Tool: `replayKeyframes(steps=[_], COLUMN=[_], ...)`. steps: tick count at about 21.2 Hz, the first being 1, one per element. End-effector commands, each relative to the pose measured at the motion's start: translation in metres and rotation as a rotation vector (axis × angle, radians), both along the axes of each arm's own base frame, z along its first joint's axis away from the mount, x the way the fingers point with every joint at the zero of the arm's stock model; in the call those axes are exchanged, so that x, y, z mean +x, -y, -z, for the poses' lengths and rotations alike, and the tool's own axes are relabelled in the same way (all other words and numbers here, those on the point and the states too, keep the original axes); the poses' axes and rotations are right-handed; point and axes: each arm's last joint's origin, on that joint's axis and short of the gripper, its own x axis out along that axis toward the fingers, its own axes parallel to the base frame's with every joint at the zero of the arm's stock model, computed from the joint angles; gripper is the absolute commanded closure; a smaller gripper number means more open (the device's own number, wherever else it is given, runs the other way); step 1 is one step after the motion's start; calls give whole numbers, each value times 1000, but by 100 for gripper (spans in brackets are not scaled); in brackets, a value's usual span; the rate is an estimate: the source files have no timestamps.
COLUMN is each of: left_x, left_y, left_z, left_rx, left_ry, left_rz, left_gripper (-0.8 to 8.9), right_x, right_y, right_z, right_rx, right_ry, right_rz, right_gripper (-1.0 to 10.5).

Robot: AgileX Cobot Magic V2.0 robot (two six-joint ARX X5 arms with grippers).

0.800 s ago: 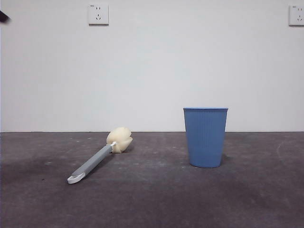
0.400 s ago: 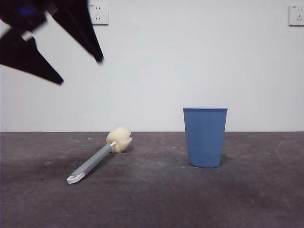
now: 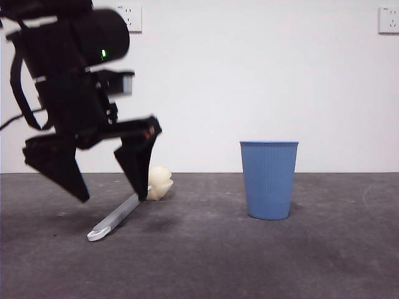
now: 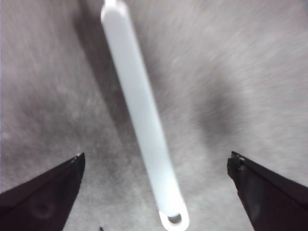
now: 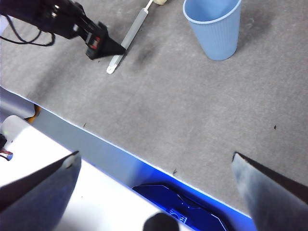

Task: Pick up the cup brush,pick up the cup,insert the brush into the cup,clean the cup,put the cup brush back,put the cup back to the fixed position on the table

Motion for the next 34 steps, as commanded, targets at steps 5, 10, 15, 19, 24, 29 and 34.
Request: replayKeyframes(steps=[5,10,15,19,24,29,34], left_x=[2,-1,-3,-4,-6,-7,-8], left_y=[6,11,14,16,16,16,20], left_z=[18,20,22,22,23,24,24], left_rx=[42,74,75,61,62,57,32], left_ry=[-38,-21,-35,-46,-69,-78,-89], left_rz=[-35,-35,-65,-52,-52,-65,-50], left_gripper=[311,315,366,597,597,599,826], right_x=[0,0,0,0,0,0,0], right_y=[0,0,0,0,0,0,0], right_z=[-1,-1,-1,-1,-1,-1,-1], right_rx=[3,3,3,2,4,4,5], right_ry=[3,3,3,3,0,0,0], right_rz=[3,3,3,4,7,7,7], right_gripper=[351,351,351,351,351,351,351])
